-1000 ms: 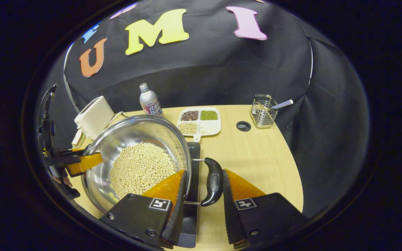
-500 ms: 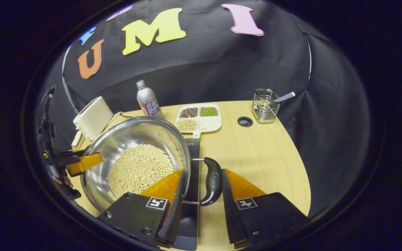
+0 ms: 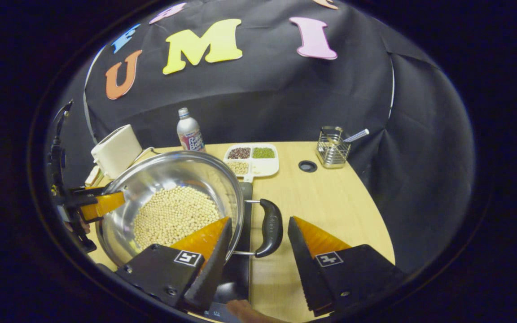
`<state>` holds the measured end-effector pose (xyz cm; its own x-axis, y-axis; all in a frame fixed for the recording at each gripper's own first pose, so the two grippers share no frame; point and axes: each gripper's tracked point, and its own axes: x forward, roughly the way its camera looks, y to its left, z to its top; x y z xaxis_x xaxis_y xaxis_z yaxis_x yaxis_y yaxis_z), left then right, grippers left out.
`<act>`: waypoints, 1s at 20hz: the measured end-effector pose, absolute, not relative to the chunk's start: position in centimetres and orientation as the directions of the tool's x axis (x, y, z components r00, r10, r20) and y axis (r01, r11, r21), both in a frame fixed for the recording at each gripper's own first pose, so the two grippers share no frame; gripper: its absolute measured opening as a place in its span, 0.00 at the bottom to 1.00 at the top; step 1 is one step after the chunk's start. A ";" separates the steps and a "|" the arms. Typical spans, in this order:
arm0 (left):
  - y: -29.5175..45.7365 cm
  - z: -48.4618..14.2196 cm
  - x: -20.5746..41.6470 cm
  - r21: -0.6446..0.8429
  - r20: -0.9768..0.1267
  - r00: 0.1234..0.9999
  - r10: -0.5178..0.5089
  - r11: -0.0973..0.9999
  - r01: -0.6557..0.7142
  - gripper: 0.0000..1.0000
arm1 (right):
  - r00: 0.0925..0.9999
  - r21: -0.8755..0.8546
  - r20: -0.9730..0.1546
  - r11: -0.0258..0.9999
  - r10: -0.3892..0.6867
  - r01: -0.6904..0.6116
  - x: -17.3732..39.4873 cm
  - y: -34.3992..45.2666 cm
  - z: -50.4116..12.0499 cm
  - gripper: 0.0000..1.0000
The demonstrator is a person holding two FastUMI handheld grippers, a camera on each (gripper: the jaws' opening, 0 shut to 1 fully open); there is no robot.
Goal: First push the handle of the pot to place it horizontally, then grasp the pot with both hands and set it on the induction cooktop.
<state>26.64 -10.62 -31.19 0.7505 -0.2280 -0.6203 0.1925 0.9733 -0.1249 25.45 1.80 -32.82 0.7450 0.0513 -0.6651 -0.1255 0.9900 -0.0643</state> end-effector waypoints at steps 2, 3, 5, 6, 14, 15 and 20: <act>-10.3 -30.4 26.0 -0.144 -0.607 0.764 -0.220 0.976 0.166 0.98 | 0.773 -0.043 -0.631 0.992 0.066 -0.120 24.8 2.1 -31.4 0.80; -10.3 -29.8 25.5 -0.158 -0.599 0.768 -0.227 0.974 0.165 0.99 | 0.784 -0.034 -0.616 0.992 0.075 -0.122 24.2 2.1 -30.5 0.80; -9.5 -28.1 24.6 -0.172 -0.571 0.792 -0.217 0.975 0.143 0.98 | 0.809 -0.034 -0.582 0.991 0.085 -0.129 23.0 2.2 -28.8 0.80; -9.0 -27.3 24.1 -0.171 -0.552 0.808 -0.206 0.976 0.131 0.98 | 0.821 -0.039 -0.564 0.990 0.087 -0.132 22.3 2.2 -27.9 0.80; -6.1 -16.7 16.1 -0.149 -0.299 0.948 -0.108 0.987 0.065 0.98 | 0.925 -0.075 -0.371 0.991 0.076 -0.111 14.3 1.9 -19.5 0.85; -5.9 -15.3 14.8 -0.151 -0.262 0.960 -0.101 0.987 0.063 0.98 | 0.938 -0.082 -0.337 0.990 0.079 -0.112 13.1 2.1 -18.5 1.00; -4.5 -9.9 8.0 -0.124 -0.155 0.985 -0.073 0.991 0.054 0.97 | 0.967 -0.105 -0.241 0.988 0.082 -0.109 7.1 2.4 -13.9 0.99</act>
<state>8.03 -4.46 -9.95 0.9852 -0.0730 -0.1552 0.0539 0.9909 -0.1235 7.14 2.40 -13.92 0.9672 0.0815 -0.2406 -0.1094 0.9884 -0.1049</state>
